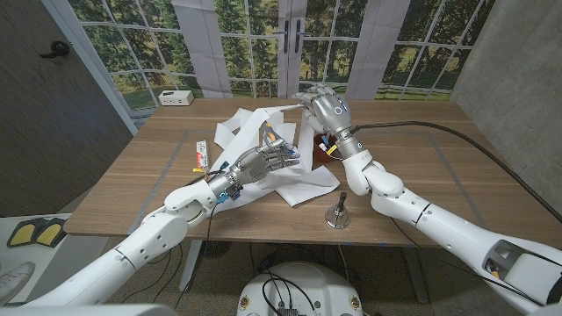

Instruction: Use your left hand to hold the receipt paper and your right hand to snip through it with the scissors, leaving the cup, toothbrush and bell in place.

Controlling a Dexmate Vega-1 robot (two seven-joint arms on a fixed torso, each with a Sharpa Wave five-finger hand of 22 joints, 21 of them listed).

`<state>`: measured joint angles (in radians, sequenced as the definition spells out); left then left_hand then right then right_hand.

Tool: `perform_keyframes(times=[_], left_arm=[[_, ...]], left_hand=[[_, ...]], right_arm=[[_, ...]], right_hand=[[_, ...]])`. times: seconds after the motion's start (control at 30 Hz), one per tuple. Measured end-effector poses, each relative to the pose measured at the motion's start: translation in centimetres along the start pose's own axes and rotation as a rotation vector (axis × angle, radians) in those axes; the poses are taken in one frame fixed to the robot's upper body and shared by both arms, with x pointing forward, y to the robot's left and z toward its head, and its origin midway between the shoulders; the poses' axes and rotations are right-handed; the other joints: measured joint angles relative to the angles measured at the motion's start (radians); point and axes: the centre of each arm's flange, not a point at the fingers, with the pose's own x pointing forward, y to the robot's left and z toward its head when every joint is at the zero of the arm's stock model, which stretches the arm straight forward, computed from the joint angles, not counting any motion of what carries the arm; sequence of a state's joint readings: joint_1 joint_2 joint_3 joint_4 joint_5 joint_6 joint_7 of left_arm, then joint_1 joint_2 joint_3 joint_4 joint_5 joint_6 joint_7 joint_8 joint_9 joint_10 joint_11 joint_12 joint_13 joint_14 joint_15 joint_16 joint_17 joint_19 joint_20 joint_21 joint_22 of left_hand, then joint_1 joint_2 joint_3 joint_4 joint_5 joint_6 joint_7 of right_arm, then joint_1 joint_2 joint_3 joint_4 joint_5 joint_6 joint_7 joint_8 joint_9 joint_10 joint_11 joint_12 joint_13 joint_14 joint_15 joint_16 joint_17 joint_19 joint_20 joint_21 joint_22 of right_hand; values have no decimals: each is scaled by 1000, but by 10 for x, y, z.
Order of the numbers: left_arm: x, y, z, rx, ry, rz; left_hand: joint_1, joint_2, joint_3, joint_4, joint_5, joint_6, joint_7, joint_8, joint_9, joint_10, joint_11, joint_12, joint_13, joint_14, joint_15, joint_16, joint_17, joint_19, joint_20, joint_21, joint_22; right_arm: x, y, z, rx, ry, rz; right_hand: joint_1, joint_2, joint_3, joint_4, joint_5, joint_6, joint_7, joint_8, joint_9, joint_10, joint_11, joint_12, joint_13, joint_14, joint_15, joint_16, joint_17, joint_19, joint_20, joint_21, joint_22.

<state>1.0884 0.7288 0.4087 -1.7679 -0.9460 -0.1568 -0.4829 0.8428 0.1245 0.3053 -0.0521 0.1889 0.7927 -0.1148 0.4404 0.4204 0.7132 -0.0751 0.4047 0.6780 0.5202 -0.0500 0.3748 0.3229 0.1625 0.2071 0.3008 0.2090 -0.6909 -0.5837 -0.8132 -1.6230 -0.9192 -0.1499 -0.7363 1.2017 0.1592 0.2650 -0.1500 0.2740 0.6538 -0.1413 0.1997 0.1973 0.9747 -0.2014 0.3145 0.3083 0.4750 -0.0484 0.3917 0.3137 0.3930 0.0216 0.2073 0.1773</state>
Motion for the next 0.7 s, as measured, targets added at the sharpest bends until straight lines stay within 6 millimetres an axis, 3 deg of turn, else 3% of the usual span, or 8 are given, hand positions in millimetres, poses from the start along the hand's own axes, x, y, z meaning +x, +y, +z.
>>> perform_keyframes(times=[0.7], left_arm=[[-2, 1, 4, 6, -27, -37]], left_hand=[[0, 0, 0, 0, 8, 6, -1, 22, 32, 4, 4, -1, 15, 0, 0, 9, 28, -4, -4, 0, 0]], right_arm=[[2, 1, -2, -19, 32, 7]], right_hand=[[0, 0, 0, 0, 4, 0, 0, 0, 0, 0, 0, -1, 1, 1, 1, 0, 0, 0, 0, 0, 0]])
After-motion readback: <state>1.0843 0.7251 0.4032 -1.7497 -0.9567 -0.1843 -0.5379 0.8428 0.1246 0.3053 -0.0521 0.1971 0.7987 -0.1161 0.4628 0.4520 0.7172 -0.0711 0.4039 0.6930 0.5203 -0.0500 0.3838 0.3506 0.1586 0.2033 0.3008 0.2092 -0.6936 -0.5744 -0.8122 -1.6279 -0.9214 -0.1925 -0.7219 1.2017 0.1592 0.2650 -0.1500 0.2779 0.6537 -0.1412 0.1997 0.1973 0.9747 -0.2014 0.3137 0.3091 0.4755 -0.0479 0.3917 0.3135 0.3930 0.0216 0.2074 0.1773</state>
